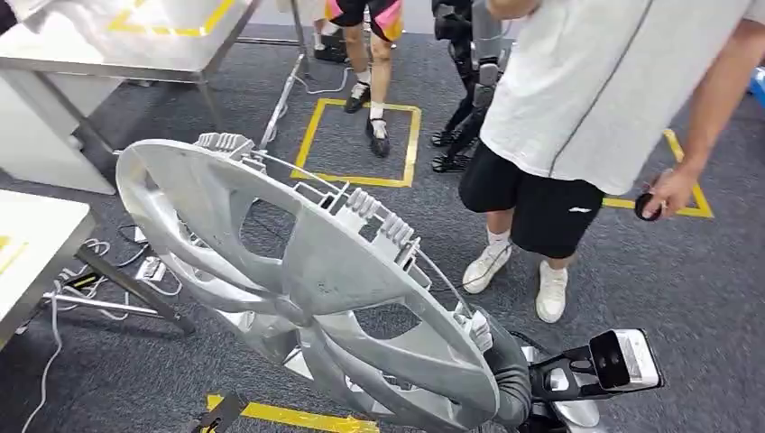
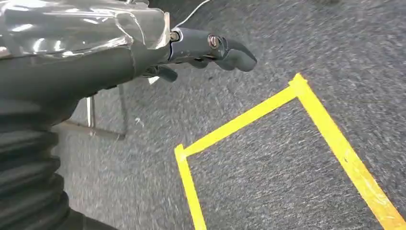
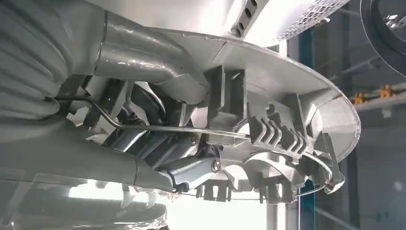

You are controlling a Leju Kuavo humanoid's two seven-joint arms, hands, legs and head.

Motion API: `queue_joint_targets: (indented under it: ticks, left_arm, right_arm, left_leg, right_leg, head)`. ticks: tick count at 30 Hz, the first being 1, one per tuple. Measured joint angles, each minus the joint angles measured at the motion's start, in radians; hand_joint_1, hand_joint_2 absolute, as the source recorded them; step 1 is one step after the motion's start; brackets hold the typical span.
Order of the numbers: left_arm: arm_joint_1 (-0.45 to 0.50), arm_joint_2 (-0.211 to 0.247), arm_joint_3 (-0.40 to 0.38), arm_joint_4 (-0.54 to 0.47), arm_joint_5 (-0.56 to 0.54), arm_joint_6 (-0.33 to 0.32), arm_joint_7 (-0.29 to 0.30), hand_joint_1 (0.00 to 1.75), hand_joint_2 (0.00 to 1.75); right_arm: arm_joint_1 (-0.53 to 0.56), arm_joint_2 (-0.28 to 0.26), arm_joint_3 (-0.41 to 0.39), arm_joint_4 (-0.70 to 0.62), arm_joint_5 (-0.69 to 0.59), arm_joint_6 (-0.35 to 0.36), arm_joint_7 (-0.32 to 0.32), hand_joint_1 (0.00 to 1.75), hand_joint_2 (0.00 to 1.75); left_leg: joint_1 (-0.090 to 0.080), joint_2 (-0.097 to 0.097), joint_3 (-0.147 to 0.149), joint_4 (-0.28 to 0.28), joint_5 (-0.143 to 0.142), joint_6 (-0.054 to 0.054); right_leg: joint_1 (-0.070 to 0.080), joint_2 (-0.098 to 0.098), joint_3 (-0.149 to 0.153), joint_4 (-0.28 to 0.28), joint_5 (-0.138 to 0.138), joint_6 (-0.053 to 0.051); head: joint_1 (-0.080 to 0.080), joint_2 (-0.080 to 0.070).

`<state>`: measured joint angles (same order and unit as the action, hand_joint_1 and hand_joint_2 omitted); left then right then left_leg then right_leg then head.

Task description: Take the parts from the cabinet and place them on the table.

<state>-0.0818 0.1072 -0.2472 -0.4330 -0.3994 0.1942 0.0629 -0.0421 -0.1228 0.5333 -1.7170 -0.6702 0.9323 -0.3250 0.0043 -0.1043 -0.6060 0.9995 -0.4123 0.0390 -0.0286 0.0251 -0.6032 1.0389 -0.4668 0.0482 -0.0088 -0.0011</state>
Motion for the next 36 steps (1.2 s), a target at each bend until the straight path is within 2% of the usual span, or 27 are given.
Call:
queue_joint_targets:
  ticks: [1,2,5,6,7,8,10,11,12,13,14,15,16,17,20,21,22,23,24,26,27,28,30,31,32,35,36]
  left_arm:
    - [0.000,0.001,0.000,0.000,0.000,0.000,0.000,0.00,1.75]
    - [0.001,0.001,0.000,0.000,0.000,0.000,0.000,0.00,1.75]
    - [0.008,0.002,0.000,0.003,-0.001,0.000,0.000,0.00,1.75]
    - [0.010,0.003,-0.001,0.003,-0.001,0.000,0.000,0.00,1.75]
    - [0.009,0.002,-0.001,0.003,-0.002,0.000,0.000,0.00,1.75]
    - [0.007,0.003,-0.001,0.003,-0.002,0.002,0.000,0.00,1.75]
    - [0.007,0.001,-0.001,0.003,-0.002,0.003,-0.001,0.00,1.75]
    - [0.009,-0.002,-0.001,0.004,-0.002,0.003,-0.001,0.00,1.75]
    - [0.010,-0.003,-0.001,0.004,-0.002,0.003,-0.001,0.00,1.75]
    - [0.010,-0.003,-0.001,0.004,-0.001,0.003,-0.001,0.00,1.75]
    - [0.010,-0.002,-0.001,0.003,0.000,0.004,-0.001,0.00,1.75]
    - [0.010,-0.002,-0.001,0.003,0.000,0.006,-0.001,0.00,1.75]
    - [0.009,-0.001,-0.001,0.003,0.000,0.006,-0.001,0.00,1.75]
    - [0.007,-0.001,-0.001,0.003,0.000,0.006,-0.001,0.00,1.75]
    - [0.008,0.003,-0.001,0.003,0.002,0.007,-0.001,0.00,1.75]
    - [0.008,0.006,-0.001,0.003,0.002,0.008,0.000,0.00,1.75]
    - [0.010,0.002,-0.001,0.003,0.002,0.009,0.000,0.00,1.75]
    - [0.006,0.001,0.000,0.003,0.001,0.009,0.000,0.00,1.75]
    - [0.004,0.001,0.000,0.002,0.002,0.009,0.000,0.00,1.75]
    - [0.004,-0.002,-0.001,0.003,0.002,0.008,0.000,0.00,1.75]
    - [0.005,-0.003,0.000,0.003,0.002,0.008,0.000,0.00,1.75]
    - [0.005,-0.003,-0.001,0.003,0.002,0.008,0.000,0.00,1.75]
    - [0.005,-0.008,-0.001,0.002,0.002,0.008,0.001,0.00,1.75]
    - [0.005,-0.009,-0.001,0.002,0.002,0.008,0.001,0.00,1.75]
    - [0.005,-0.008,0.000,0.002,0.002,0.008,0.001,0.00,1.75]
    - [0.013,-0.006,0.000,0.003,0.002,0.008,0.002,0.00,1.75]
    - [0.015,-0.005,-0.001,0.003,0.002,0.008,0.002,0.00,1.75]
  right_arm:
    - [0.001,0.000,0.000,0.000,0.001,0.000,0.000,1.75,1.75]
    - [0.001,-0.001,0.000,0.000,0.002,0.000,0.001,1.75,1.75]
    - [0.000,0.000,0.000,0.000,0.003,-0.001,0.002,1.75,1.75]
    - [0.000,0.001,0.000,0.000,0.003,-0.001,0.002,1.75,1.75]
    - [0.000,0.002,0.000,0.000,0.003,-0.002,0.002,1.75,1.75]
    - [0.000,0.003,0.000,0.000,0.003,-0.002,0.002,1.75,1.75]
    - [0.001,0.003,0.000,0.000,0.002,-0.003,0.002,1.75,1.75]
    - [0.002,0.002,0.001,0.000,0.003,-0.003,0.002,1.75,1.75]
    - [0.002,0.002,0.001,0.000,0.003,-0.004,0.002,1.75,1.75]
    - [0.002,0.002,0.001,0.000,0.002,-0.004,0.002,1.75,1.75]
    - [0.002,0.002,0.000,0.000,0.002,-0.004,0.002,1.75,1.75]
    - [0.001,0.002,0.000,0.000,0.001,-0.004,0.002,1.75,1.75]
    - [0.001,0.003,0.000,0.000,0.001,-0.004,0.002,1.75,1.75]
    - [0.001,0.003,0.000,0.000,0.001,-0.004,0.002,1.75,1.75]
    - [0.000,0.005,0.000,0.000,0.001,-0.004,0.002,1.75,1.75]
    - [0.001,0.006,0.000,-0.003,0.001,-0.004,0.002,1.75,1.75]
    - [0.001,0.004,0.000,-0.004,0.001,-0.005,0.003,1.75,1.75]
    - [0.000,0.004,-0.001,-0.005,0.000,-0.005,0.002,1.75,1.75]
    - [0.001,0.002,-0.002,-0.005,-0.001,-0.005,0.002,1.75,1.75]
    - [0.004,0.000,-0.001,-0.005,0.001,-0.005,0.002,1.75,1.75]
    - [0.007,-0.002,-0.002,-0.005,0.002,-0.005,0.004,1.75,1.75]
    - [0.008,-0.005,-0.002,-0.005,0.002,-0.006,0.005,1.75,1.75]
    - [0.007,-0.005,-0.002,-0.005,0.001,-0.006,0.005,1.75,1.75]
    - [0.006,-0.005,-0.002,-0.005,0.001,-0.006,0.005,1.75,1.75]
    - [0.006,-0.005,-0.001,-0.005,0.001,-0.006,0.005,1.75,1.75]
    - [0.006,-0.004,0.000,-0.005,0.001,-0.006,0.005,1.75,1.75]
    - [0.005,-0.003,0.000,-0.005,0.000,-0.006,0.005,1.75,1.75]
  left_leg:
    - [-0.005,-0.009,-0.004,0.006,-0.005,-0.008]
    - [-0.005,-0.013,-0.008,0.012,-0.008,-0.013]
    - [0.001,-0.022,-0.013,0.010,-0.007,-0.020]
    - [0.004,0.004,-0.013,0.020,-0.015,-0.025]
    - [-0.001,0.058,-0.026,0.054,-0.035,-0.031]
    - [0.001,0.085,-0.055,0.116,-0.070,-0.036]
    - [0.006,0.099,-0.146,0.291,-0.144,-0.040]
    - [0.008,0.100,-0.176,0.344,-0.154,-0.041]
    - [0.008,0.100,-0.178,0.340,-0.140,-0.040]
    - [0.008,0.102,-0.155,0.288,-0.107,-0.038]
    - [0.007,0.107,-0.112,0.205,-0.065,-0.033]
    - [0.004,0.125,-0.059,0.110,-0.025,-0.025]
    - [-0.004,0.167,-0.016,0.033,-0.011,-0.014]
    - [-0.011,0.162,-0.016,0.027,-0.017,-0.014]
    - [-0.017,0.135,-0.021,0.023,-0.017,-0.001]
    - [-0.008,0.122,0.001,0.000,-0.005,0.007]
    - [-0.007,0.114,0.010,-0.012,-0.002,0.008]
    - [-0.004,0.108,0.013,-0.013,0.000,0.013]
    - [-0.004,0.097,0.012,-0.013,0.000,0.015]
    - [-0.004,0.074,0.011,-0.012,-0.001,0.016]
    - [-0.004,0.063,0.011,-0.012,-0.002,0.015]
    - [-0.003,0.050,0.012,-0.012,-0.003,0.014]
    - [0.000,0.027,0.016,-0.007,-0.007,0.008]
    - [0.000,0.017,0.013,-0.002,-0.011,0.001]
    - [-0.007,0.010,0.008,0.008,-0.018,-0.008]
    - [0.001,0.002,0.005,0.004,-0.017,-0.018]
    - [0.004,0.000,0.004,0.008,-0.022,-0.023]
  right_leg:
    - [0.006,0.016,0.001,-0.005,0.004,-0.012]
    - [0.003,0.008,0.006,-0.012,0.008,-0.021]
    - [0.010,-0.003,0.007,-0.011,0.012,-0.034]
    - [0.002,-0.010,0.012,-0.015,0.013,-0.040]
    - [0.004,-0.016,0.016,-0.015,0.010,-0.050]
    - [0.007,-0.024,0.019,-0.015,0.006,-0.057]
    - [0.014,-0.042,0.021,-0.015,0.002,-0.063]
    - [0.016,-0.052,0.021,-0.015,0.001,-0.064]
    - [0.017,-0.060,0.022,-0.015,0.000,-0.065]
    - [0.019,-0.068,0.024,-0.015,-0.002,-0.066]
    - [0.019,-0.076,0.027,-0.015,-0.004,-0.064]
    - [0.021,-0.082,0.032,-0.015,-0.007,-0.063]
    - [0.022,-0.088,0.035,-0.016,-0.009,-0.062]
    - [0.033,-0.095,0.034,-0.015,-0.013,-0.055]
    - [0.027,-0.117,0.039,-0.021,-0.016,-0.044]
    - [0.031,-0.121,0.040,-0.021,-0.023,-0.037]
    - [0.026,-0.084,0.037,0.000,-0.031,-0.035]
    - [0.023,-0.054,0.011,0.052,-0.054,-0.040]
    - [0.022,-0.038,-0.032,0.133,-0.086,-0.044]
    - [0.020,-0.030,-0.118,0.279,-0.128,-0.042]
    - [0.019,-0.030,-0.130,0.290,-0.122,-0.035]
    - [0.016,-0.030,-0.120,0.255,-0.098,-0.024]
    - [0.007,-0.021,-0.040,0.076,-0.017,-0.001]
    - [0.000,0.005,0.000,-0.010,0.013,0.005]
    - [0.005,0.009,0.007,-0.017,0.014,-0.008]
    - [0.013,-0.005,0.006,-0.016,0.016,-0.029]
    - [0.004,-0.011,0.010,-0.021,0.019,-0.038]
  head:
    - [-0.001,0.000]
    - [-0.001,0.000]
    - [-0.001,0.000]
    - [-0.001,0.000]
    - [-0.004,0.000]
    - [-0.006,0.000]
    - [-0.006,0.000]
    - [-0.007,0.000]
    - [-0.006,0.000]
    - [-0.007,0.000]
    - [-0.007,0.000]
    - [-0.007,0.000]
    - [-0.006,0.000]
    - [-0.006,0.000]
    - [-0.006,0.000]
    - [-0.007,0.000]
    - [-0.004,0.000]
    - [-0.003,0.000]
    - [0.001,0.000]
    - [0.000,0.000]
    - [0.001,0.000]
    - [0.001,0.000]
    - [0.001,0.000]
    - [0.002,0.000]
    - [0.001,0.000]
    - [0.000,0.000]
    - [-0.001,0.000]
